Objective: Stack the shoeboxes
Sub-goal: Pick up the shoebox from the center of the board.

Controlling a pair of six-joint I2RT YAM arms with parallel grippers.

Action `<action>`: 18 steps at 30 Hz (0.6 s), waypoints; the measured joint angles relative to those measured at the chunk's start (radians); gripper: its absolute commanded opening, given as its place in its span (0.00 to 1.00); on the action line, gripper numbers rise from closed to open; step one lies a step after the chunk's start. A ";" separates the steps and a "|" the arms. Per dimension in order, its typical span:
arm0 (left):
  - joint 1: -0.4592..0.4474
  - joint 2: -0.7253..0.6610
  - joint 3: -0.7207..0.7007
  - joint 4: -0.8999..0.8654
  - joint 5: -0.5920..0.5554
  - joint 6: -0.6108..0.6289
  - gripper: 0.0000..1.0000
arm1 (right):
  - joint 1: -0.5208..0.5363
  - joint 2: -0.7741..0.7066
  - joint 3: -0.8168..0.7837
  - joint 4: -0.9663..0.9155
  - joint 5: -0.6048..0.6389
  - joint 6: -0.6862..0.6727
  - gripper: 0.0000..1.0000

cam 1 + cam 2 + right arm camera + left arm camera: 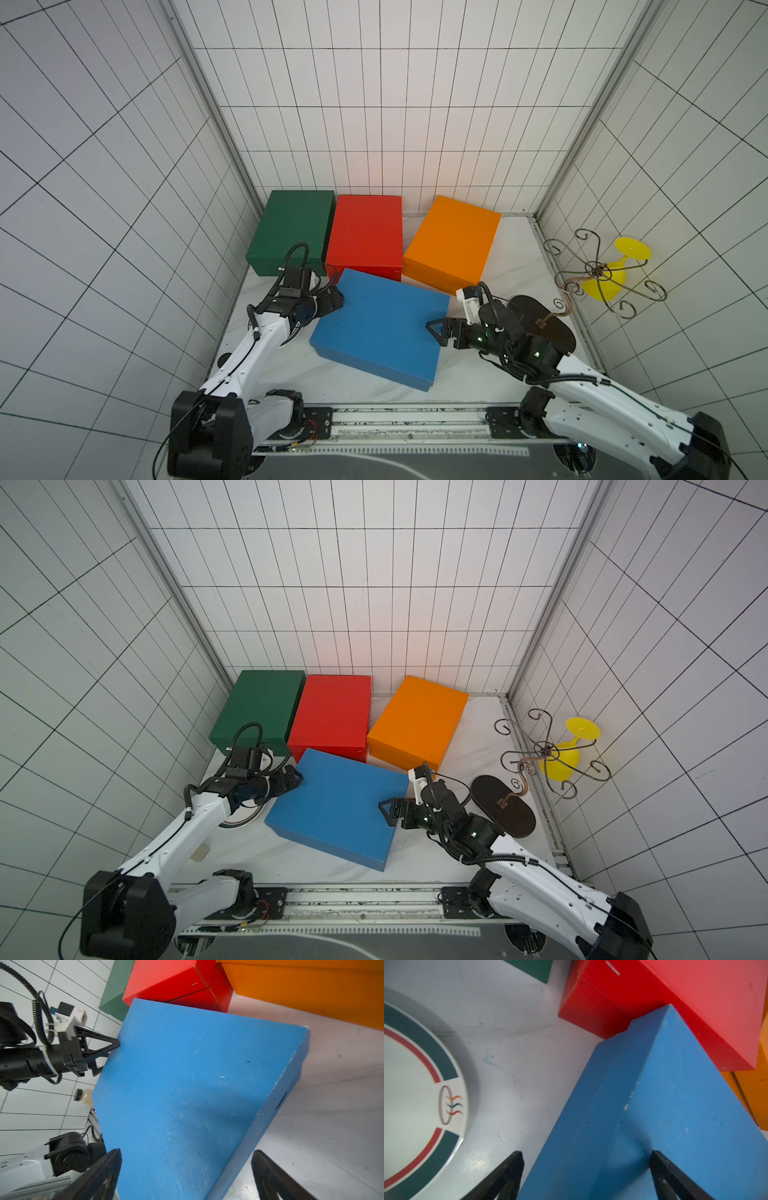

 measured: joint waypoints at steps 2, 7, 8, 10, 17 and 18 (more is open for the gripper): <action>-0.041 0.012 -0.003 0.030 0.007 -0.014 0.92 | -0.043 0.024 -0.018 0.045 -0.053 0.016 0.99; -0.097 0.014 -0.029 0.095 0.013 -0.036 0.88 | -0.089 0.064 -0.043 0.082 -0.108 0.029 0.99; -0.097 0.013 -0.037 0.113 0.015 -0.040 0.87 | -0.090 0.066 -0.043 0.084 -0.108 0.029 0.98; -0.097 0.013 -0.051 0.145 0.022 -0.047 0.85 | -0.096 0.069 -0.043 0.085 -0.106 0.029 0.98; -0.100 0.006 -0.074 0.196 0.029 -0.060 0.83 | -0.101 0.090 -0.043 0.085 -0.104 0.029 0.98; -0.101 0.002 -0.076 0.196 0.028 -0.062 0.84 | -0.101 0.095 -0.043 0.083 -0.102 0.028 0.99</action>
